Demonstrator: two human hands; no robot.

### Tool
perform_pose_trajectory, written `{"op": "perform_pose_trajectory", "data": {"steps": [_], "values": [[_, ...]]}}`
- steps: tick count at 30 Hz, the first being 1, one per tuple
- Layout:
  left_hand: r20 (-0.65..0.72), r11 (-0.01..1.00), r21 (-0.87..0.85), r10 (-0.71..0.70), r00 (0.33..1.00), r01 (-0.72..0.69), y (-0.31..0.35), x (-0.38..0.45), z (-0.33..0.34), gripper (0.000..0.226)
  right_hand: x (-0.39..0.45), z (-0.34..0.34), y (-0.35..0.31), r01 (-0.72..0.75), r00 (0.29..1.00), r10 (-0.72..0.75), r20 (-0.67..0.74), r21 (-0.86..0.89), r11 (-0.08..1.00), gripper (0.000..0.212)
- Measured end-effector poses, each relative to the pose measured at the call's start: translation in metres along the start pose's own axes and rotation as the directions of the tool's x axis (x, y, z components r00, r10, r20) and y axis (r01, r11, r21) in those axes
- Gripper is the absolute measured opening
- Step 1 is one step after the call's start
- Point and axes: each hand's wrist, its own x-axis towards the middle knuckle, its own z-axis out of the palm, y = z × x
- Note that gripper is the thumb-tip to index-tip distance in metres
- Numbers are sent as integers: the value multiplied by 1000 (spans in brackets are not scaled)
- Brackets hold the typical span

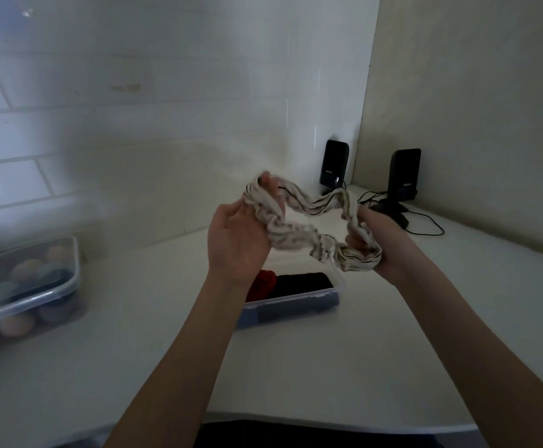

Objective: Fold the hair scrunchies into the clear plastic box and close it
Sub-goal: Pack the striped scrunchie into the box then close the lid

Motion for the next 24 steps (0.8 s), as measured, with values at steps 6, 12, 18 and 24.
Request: {"op": "perform_pose_trajectory", "data": {"steps": [6,12,18,24], "values": [[-32,756,644,183,983,-120,-13,3,3,83,-18,21,9,83,996,-62,64,-396,914,36],[75,242,966,78,994,-92,-21,-5,11,87,-33,36,5,251,947,-141,288,-394,884,33],[-23,472,882,-5,1000,22,-16,-10,21,87,-37,31,4,396,890,-149,431,-569,721,28],[25,295,955,-212,977,39,-12,-12,18,77,-37,24,7,349,865,-135,482,-388,853,38]]}}
